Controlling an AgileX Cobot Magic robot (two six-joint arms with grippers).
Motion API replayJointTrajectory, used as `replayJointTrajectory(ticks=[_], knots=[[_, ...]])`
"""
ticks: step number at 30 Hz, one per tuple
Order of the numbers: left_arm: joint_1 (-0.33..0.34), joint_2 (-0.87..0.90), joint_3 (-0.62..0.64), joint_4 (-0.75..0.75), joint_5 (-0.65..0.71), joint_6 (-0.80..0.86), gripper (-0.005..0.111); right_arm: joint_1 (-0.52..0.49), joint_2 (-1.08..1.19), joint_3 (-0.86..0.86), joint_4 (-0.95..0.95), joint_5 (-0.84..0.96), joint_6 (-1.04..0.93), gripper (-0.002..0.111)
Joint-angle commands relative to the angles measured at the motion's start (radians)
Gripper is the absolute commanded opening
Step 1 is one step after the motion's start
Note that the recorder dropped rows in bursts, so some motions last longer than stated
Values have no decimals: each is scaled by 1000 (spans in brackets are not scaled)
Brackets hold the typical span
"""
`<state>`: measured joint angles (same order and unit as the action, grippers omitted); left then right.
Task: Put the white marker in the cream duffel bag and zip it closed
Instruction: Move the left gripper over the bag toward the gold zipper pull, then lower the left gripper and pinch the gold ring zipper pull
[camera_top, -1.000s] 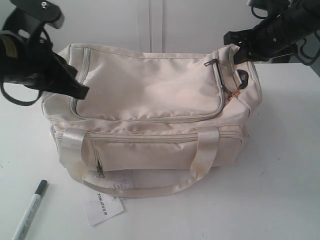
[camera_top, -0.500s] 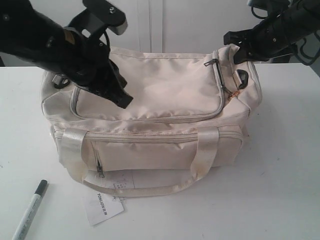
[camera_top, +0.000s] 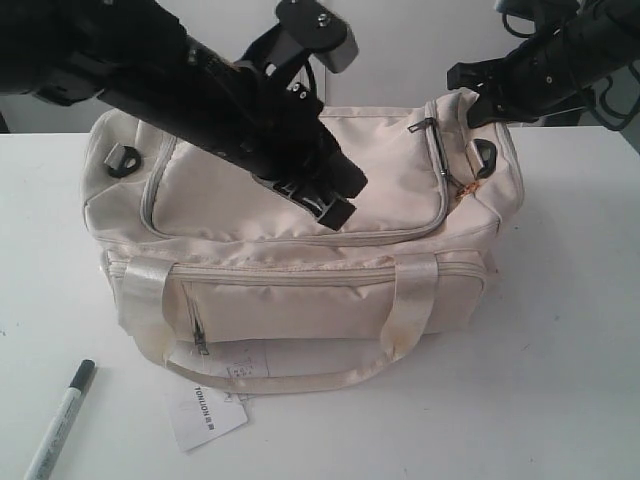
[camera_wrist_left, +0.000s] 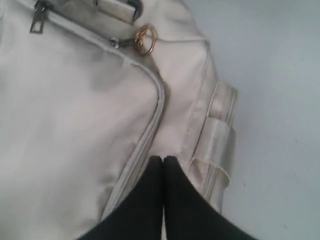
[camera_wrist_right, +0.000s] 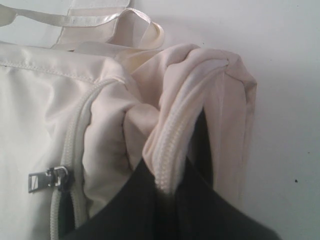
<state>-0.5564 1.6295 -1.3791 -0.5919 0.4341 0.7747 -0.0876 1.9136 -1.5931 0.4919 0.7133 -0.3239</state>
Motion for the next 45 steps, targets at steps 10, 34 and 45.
replayJointTrajectory(ticks=[10,34,45], knots=[[-75,97,-7,-373,-182,520,0,-2,-3,-4,8,-5,-12,0],[-144,266,-132,-369,-363,643,44,-2,-3,-4,8,-5,-12,0],[-144,326,-164,-369,-355,643,44,-2,-3,-4,8,-5,14,0]])
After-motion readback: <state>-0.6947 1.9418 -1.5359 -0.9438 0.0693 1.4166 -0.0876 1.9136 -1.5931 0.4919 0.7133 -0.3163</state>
